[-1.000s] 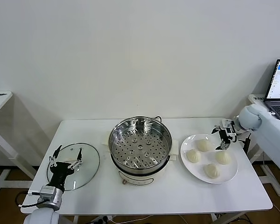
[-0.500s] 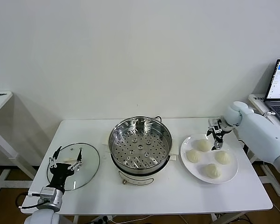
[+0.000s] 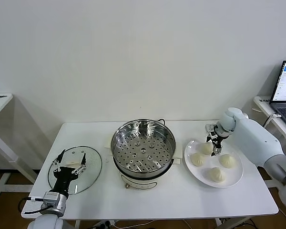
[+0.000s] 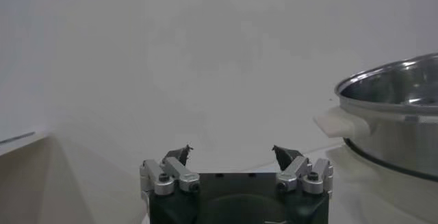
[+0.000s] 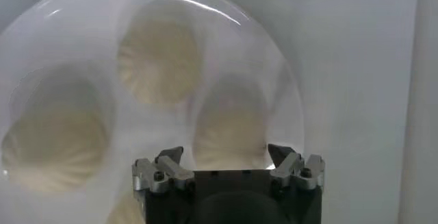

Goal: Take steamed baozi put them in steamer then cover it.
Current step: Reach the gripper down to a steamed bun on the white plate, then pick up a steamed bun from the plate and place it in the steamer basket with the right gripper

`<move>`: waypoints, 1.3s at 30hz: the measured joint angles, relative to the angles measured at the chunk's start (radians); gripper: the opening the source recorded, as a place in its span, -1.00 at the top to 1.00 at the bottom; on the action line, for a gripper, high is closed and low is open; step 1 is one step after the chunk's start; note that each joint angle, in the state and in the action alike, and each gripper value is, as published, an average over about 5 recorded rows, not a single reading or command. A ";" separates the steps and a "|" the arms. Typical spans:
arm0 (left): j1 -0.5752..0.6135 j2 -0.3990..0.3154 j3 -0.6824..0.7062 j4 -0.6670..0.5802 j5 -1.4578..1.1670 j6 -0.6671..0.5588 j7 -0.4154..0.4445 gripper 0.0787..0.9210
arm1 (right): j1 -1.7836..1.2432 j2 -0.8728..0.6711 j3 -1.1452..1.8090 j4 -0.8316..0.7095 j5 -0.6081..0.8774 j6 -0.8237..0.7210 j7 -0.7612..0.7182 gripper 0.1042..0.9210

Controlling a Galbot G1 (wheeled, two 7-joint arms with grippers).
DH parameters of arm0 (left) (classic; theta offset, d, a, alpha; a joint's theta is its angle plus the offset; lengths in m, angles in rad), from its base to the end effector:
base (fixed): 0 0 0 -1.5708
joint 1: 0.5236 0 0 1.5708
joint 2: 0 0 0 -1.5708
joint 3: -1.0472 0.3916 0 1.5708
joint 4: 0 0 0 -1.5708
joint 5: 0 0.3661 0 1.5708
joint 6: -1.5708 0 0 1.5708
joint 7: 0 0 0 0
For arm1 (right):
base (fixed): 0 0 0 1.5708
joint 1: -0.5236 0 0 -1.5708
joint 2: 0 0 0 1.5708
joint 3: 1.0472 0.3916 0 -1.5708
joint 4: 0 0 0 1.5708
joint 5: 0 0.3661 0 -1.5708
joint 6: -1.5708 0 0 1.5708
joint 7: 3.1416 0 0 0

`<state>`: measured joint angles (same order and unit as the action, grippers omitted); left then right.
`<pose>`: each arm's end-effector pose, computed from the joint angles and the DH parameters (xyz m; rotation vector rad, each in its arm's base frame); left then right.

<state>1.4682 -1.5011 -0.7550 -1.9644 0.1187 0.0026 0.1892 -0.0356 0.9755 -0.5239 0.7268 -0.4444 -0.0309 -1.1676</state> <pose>0.2002 0.0948 -0.3583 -0.0059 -3.0556 -0.4132 0.6315 -0.1985 -0.2518 1.1332 -1.3227 1.3705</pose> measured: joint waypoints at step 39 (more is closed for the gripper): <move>0.023 0.011 -0.022 -0.023 0.002 0.000 -0.001 -0.77 | 0.338 -0.168 -0.288 0.331 0.235 0.226 -0.089 -0.43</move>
<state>1.4913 -1.4896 -0.7766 -1.9879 0.1202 0.0029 0.1886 0.3019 0.8075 -0.8115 1.0582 -0.2095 0.1955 -1.2565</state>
